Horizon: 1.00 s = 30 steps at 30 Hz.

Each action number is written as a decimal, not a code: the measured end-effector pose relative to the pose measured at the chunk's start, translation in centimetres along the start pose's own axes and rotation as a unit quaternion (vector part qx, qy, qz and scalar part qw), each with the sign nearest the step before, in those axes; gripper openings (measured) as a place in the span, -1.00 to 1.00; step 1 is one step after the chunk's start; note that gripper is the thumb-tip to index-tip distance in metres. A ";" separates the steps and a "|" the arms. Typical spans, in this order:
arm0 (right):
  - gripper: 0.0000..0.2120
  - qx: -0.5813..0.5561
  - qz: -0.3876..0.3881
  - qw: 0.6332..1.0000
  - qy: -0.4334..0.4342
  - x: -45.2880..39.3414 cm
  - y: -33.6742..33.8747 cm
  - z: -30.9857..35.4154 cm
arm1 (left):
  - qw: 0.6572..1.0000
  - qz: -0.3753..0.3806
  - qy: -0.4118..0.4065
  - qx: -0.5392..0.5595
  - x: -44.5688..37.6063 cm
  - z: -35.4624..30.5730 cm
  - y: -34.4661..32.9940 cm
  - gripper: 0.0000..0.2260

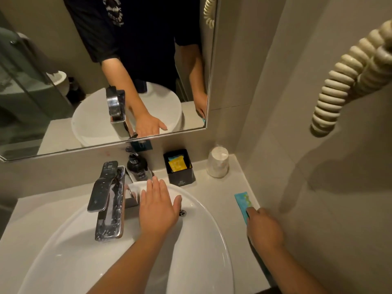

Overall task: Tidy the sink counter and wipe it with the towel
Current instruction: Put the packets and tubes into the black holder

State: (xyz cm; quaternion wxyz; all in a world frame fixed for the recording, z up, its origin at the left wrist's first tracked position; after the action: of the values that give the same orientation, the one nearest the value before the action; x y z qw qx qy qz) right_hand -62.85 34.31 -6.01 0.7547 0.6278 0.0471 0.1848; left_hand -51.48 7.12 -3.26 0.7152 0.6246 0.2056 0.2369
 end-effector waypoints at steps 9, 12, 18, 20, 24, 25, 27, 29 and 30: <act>-0.83 -0.199 -0.004 0.976 -0.092 -0.1 1.7 -1.6 | 1.000 0.001 -0.006 0.001 0.2 0.0 0.2 -0.35; -0.70 -0.379 0.007 0.921 -0.088 -0.3 4.5 -0.6 | 0.998 0.027 0.008 0.063 0.0 0.4 0.2 -0.42; -0.77 -0.600 0.032 0.794 0.095 -2.9 15.6 11.4 | 0.876 -0.016 0.097 0.473 -0.8 0.5 7.3 -0.76; -0.73 -0.631 0.018 0.764 0.138 -4.7 17.4 15.4 | 0.824 -0.047 0.097 0.556 -2.0 0.0 10.7 -0.83; -0.73 -0.657 0.011 0.736 0.164 -8.4 16.7 20.3 | 0.790 -0.055 0.106 0.602 -5.3 0.0 13.4 -0.89; -0.75 -0.656 0.010 0.737 0.160 -9.2 15.9 20.9 | 0.794 -0.059 0.108 0.595 -6.0 0.2 13.3 -0.88; -0.82 -0.652 0.005 0.743 0.150 -10.3 14.1 21.4 | 0.809 -0.068 0.117 0.572 -7.2 0.8 12.4 -0.89; -0.86 -0.643 0.007 0.752 0.141 -11.1 12.1 21.5 | 0.830 -0.069 0.123 0.539 -8.1 1.3 10.9 -0.88; -0.86 -0.636 0.009 0.759 0.140 -11.5 11.1 21.4 | 0.840 -0.068 0.126 0.523 -8.4 1.4 10.1 -0.88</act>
State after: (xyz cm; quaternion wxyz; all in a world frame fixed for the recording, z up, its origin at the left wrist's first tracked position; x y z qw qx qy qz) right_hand -69.50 12.09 7.33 0.9637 -0.0294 0.0187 0.2649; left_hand -58.23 2.08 6.94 0.2644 0.8550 0.4293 0.1220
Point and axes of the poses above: each hand's wrist, its own x-axis away from the middle knuckle, its own y-axis out of the back of the hand, z = x × y, the point moved 8 cm from there along -x, towards the middle knuckle, and after that the axes turned 15 degrees about -x, right-handed, at the moved point
